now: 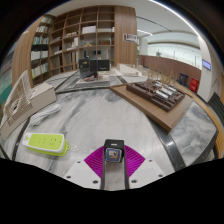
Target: Unplug charger
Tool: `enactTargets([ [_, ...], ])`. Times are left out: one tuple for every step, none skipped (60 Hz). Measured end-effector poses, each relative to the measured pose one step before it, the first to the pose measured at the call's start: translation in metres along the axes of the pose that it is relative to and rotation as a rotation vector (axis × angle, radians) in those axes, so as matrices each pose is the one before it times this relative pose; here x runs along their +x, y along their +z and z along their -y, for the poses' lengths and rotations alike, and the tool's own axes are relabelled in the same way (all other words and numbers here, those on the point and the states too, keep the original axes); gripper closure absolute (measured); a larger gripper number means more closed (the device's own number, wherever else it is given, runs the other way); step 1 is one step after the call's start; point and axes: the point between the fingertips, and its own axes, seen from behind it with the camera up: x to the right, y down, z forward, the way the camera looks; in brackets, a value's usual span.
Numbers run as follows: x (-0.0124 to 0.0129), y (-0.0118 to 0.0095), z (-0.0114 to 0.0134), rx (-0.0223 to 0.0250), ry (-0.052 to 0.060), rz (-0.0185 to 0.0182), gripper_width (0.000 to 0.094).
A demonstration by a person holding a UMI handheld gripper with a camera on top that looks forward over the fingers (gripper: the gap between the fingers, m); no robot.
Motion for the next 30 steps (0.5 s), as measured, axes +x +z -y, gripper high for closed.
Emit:
enactTargets([
  [0.0003, 0.00201, -0.00172, -0.00456, 0.0055, 0.00043, 0.0664],
  [0.00112, 0.00321, 0.00189, 0.01085, 0.0036, 0.00215, 0.0656],
  [0.00028, 0.00078, 0.00128, 0.00617, 0.0015, 0.00049, 0.0648],
  [0.00037, 0.0004, 0.00101, 0.00469, 0.0, 0.00011, 0.0637],
  [0.00021, 0.00015, 0.00085, 0.00412, -0.0017, -0.00084, 0.061],
  [0.0008, 0.00018, 0.00076, 0.00351, -0.0012, -0.00358, 0.0569],
  [0.0012, -0.00052, 0.00179, 0.00159, -0.0007, -0.0031, 0.0523],
  [0.00031, 0.00046, 0.00003, 0.00214, -0.0013, -0.00305, 0.0473],
  [0.00027, 0.00025, 0.00007, 0.00176, -0.001, -0.00226, 0.043],
  [-0.00028, -0.0001, 0.00038, 0.00238, -0.0008, -0.00003, 0.0385],
  [-0.00115, -0.00035, 0.00077, 0.00362, -0.0003, 0.00432, 0.0333],
  [-0.00169, -0.00052, 0.00092, 0.00401, -0.0001, 0.00706, 0.0275],
  [-0.00178, -0.00097, 0.00128, 0.00392, 0.0005, 0.00648, 0.0214],
  [-0.0019, -0.00104, 0.00113, 0.00345, 0.0012, 0.00663, 0.0146],
  [-0.00201, -0.00199, 0.00202, 0.0022, 0.002, 0.00547, 0.0046],
  [-0.00001, -0.00221, 0.00119, 0.00201, 0.0018, 0.00292, 0.0074],
  [-0.00109, -0.00176, 0.00078, 0.00187, 0.0003, 0.00484, 0.009],
  [-0.00135, -0.0021, 0.00114, 0.00197, 0.0011, 0.00479, 0.0104],
  [-0.00063, -0.0026, 0.00115, 0.00099, 0.0004, 0.0021, 0.0108],
  [-0.00057, -0.00279, 0.00136, 0.0017, -0.0009, 0.00081, 0.0108],
  [-0.00117, -0.00303, 0.00152, 0.00303, -0.002, 0.0016, 0.011],
  [-0.00202, -0.00318, 0.00146, 0.00478, -0.0034, 0.00122, 0.0109],
  [-0.00084, -0.00384, 0.00173, 0.00462, -0.0047, -0.00038, 0.0109],
  [-0.00142, -0.00357, 0.00197, 0.00522, -0.0043, 0.00032, 0.0109],
  [-0.00122, -0.00398, 0.00213, 0.0052, -0.005, 0.00065, 0.0109],
  [-0.00114, -0.00412, 0.00209, 0.00501, -0.0047, 0.00093, 0.0108],
  [-0.00139, -0.00443, 0.00204, 0.00442, -0.0045, 0.0017, 0.0105],
  [-0.00165, -0.00489, 0.00209, 0.00394, -0.0044, 0.00228, 0.0105],
  [-0.00159, -0.00551, 0.00194, 0.00374, -0.0022, 0.00296, 0.0106],
  [-0.00252, -0.00556, 0.00198, 0.00234, -0.0018, 0.00305, 0.0107],
])
